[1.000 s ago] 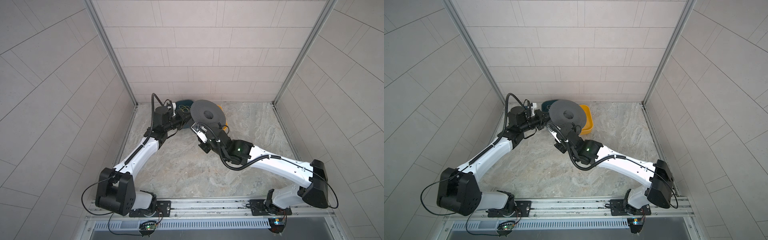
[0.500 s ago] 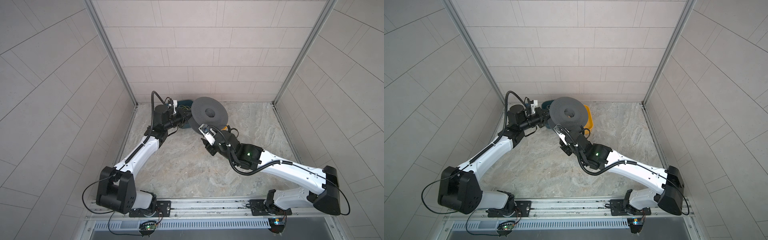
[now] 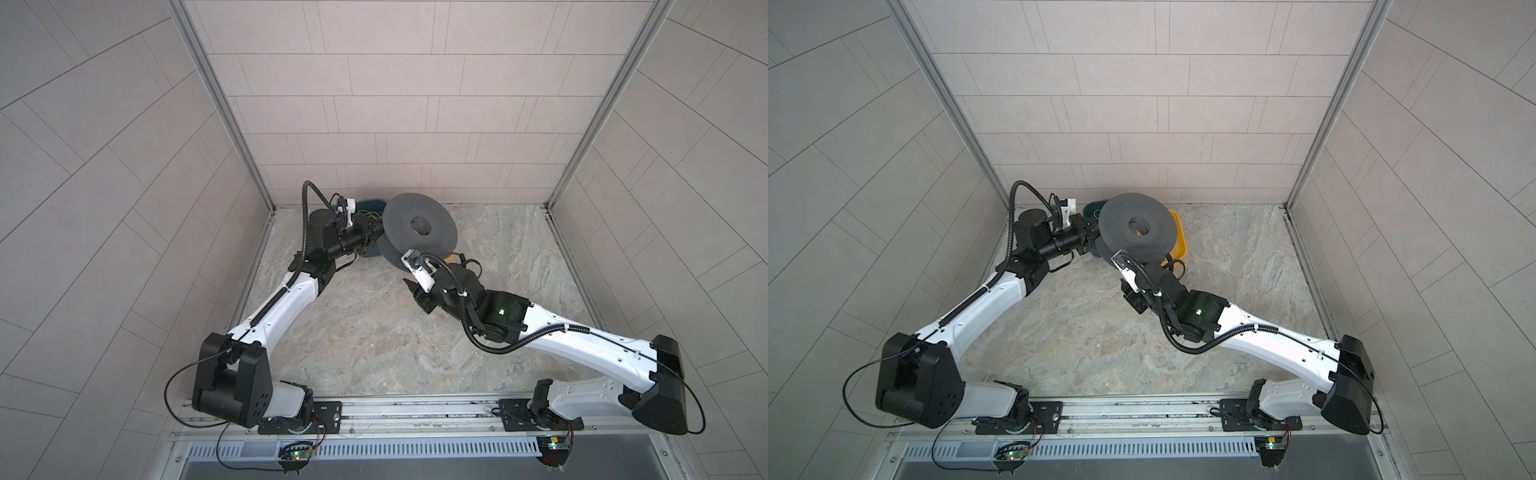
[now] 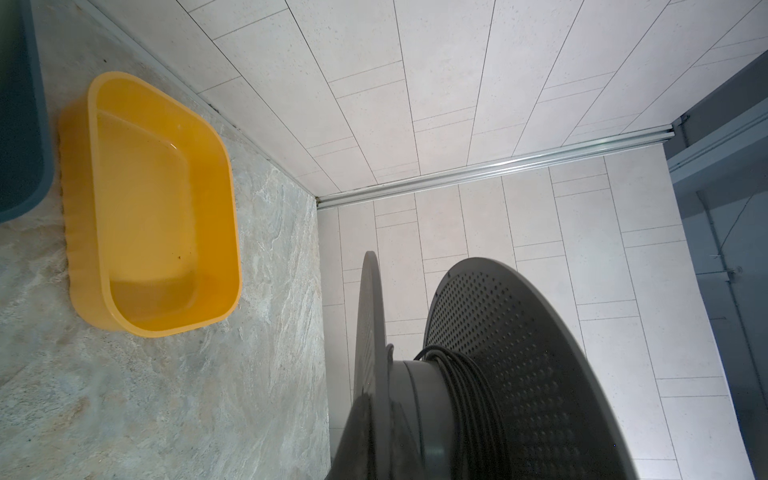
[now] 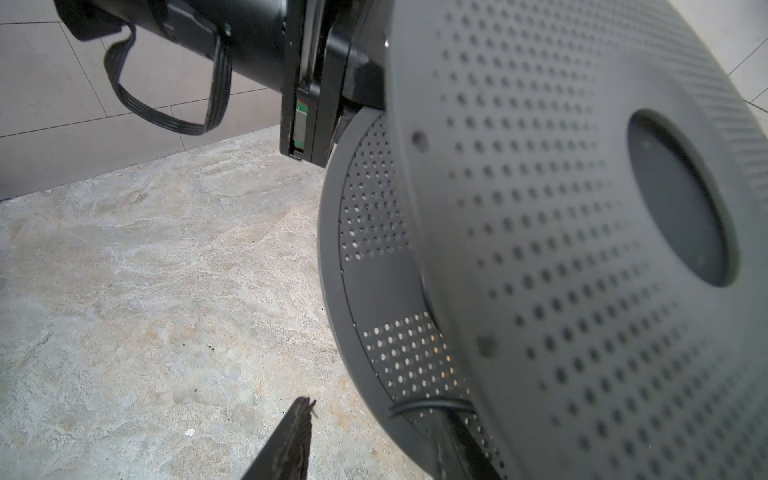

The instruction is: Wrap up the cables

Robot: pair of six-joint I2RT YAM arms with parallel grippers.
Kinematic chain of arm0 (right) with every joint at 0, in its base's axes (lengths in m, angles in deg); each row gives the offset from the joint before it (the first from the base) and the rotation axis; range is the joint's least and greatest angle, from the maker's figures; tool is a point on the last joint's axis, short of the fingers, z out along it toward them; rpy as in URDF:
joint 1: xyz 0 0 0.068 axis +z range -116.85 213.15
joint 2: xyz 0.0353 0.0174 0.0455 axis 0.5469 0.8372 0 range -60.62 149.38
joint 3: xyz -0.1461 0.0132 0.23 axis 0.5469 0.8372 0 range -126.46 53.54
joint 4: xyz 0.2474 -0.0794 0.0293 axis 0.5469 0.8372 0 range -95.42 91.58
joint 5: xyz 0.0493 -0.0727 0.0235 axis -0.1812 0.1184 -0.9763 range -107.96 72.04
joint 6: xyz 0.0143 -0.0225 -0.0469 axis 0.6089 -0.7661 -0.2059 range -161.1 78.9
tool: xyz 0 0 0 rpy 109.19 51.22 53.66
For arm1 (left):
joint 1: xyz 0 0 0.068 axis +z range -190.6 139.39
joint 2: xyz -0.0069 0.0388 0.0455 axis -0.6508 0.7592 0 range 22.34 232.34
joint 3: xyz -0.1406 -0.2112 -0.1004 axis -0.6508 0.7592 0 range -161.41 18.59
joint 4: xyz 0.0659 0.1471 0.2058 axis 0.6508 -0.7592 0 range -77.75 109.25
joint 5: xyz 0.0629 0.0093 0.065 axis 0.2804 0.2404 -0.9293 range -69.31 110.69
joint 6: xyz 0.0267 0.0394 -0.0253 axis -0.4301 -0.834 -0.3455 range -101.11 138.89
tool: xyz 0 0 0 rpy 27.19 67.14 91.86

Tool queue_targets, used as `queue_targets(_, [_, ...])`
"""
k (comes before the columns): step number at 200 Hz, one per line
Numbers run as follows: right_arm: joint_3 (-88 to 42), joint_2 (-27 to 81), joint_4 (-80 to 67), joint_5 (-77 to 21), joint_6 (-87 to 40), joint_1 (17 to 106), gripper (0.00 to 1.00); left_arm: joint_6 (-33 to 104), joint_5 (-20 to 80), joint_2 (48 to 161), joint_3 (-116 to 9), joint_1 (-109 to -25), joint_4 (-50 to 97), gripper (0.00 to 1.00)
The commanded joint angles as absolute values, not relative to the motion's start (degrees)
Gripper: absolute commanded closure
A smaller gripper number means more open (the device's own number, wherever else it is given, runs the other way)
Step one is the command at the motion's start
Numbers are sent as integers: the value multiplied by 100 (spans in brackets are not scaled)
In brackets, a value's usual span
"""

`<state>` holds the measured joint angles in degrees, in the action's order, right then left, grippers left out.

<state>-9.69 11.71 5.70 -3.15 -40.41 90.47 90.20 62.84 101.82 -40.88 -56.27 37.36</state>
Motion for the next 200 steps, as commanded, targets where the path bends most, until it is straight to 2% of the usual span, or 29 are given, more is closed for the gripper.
queue_targets(1, [-830, 835, 488, -292, -3937, 9019, 52, 9270, 6522, 10177, -4305, -5603, 4527, 100])
queue_targets(77, [-494, 228, 736, -785, -3970, 8968, 40, 9473, 6595, 10234, -4295, -5489, 4758, 100])
queue_targets(138, [-317, -342, 1100, -912, -3880, 8895, 38, 9496, 6671, 10224, -4327, -5403, 4738, 100])
queue_targets(200, [-101, -854, 1348, -1214, -3620, 8415, 38, 9595, 6736, 10272, -4329, -5344, 4869, 100])
